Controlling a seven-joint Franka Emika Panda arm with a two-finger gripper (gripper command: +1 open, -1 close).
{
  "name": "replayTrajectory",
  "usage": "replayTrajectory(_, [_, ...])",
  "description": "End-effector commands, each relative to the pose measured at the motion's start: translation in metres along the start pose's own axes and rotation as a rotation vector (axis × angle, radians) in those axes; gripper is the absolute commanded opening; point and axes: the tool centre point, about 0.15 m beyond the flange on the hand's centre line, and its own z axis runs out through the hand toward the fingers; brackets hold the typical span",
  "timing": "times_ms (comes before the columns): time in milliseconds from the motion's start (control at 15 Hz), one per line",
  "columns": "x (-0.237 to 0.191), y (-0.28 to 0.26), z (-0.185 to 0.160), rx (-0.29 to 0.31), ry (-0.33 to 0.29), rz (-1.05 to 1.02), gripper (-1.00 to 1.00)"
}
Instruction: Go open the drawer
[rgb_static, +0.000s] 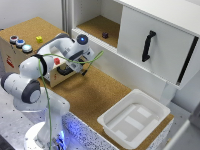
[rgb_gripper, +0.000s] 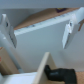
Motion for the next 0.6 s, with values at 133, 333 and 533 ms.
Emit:
replayTrajectory(133, [0.026, -0.083, -0.009, -0.023, -0.134, -0.234, 1.00])
replayTrajectory(333, [0.034, -0.116, -0.005, -0.007, -0.171, -0.344, 1.00])
replayTrajectory(533, [0.033, -0.144, 0.006, 0.002, -0.256, -0.477, 1.00])
